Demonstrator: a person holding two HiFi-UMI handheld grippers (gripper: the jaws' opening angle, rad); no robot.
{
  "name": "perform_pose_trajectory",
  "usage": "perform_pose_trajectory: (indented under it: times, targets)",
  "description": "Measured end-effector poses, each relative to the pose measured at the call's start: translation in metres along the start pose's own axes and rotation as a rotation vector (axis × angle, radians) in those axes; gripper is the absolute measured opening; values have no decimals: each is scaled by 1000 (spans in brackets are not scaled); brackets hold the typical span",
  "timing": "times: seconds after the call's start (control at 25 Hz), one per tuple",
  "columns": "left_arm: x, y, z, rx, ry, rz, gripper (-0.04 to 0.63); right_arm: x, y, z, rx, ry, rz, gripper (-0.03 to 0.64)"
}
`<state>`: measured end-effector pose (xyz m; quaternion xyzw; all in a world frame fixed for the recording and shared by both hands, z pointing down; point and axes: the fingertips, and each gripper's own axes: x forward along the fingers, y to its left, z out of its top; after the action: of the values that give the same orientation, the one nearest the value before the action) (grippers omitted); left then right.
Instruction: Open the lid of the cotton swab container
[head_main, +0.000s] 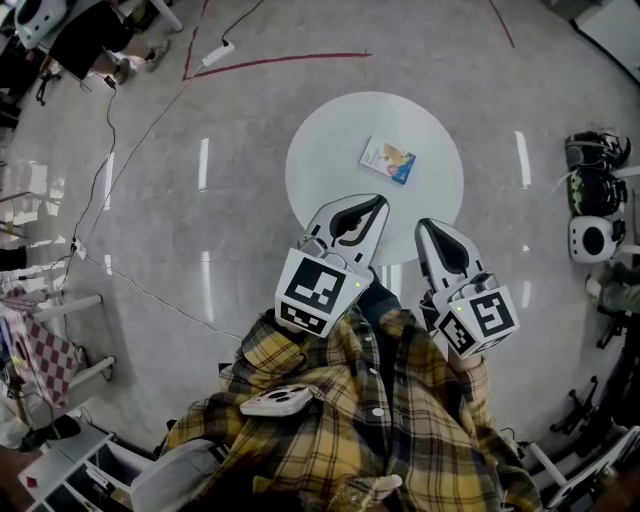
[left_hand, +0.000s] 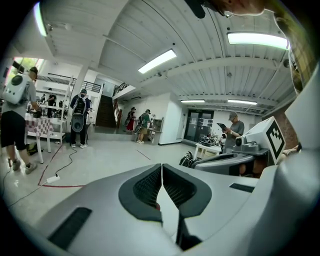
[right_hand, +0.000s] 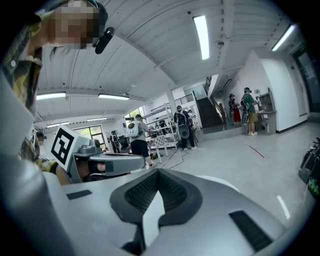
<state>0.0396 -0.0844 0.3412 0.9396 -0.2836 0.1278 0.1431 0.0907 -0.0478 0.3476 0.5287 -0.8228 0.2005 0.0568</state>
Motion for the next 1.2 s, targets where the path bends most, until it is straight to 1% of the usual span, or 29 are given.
perform_pose_trajectory:
  times: [0.28,0.52,0.68,0.88,1.08,1.2]
  targets:
    - [8,4,-24,-14,50,-24,28,9,-10,-18,23,43,-2,15]
    - [20,5,-65,-20,120,-47,28,17,-21,-49,43,93,-3,15]
    - [25,6,-93,-26,165,-78,28,23,-25,-71,53,127,-6,15]
    - [31,7,-119,1,184,-133,28,34,-33,-97,66,163,-24,15]
    - [35,3,-146,23,204,-208,29,40,-45,-118,93,185,-57,15]
    - [33,0,-158,46,210,-227,29,37,-49,-127,110,196,-74,15]
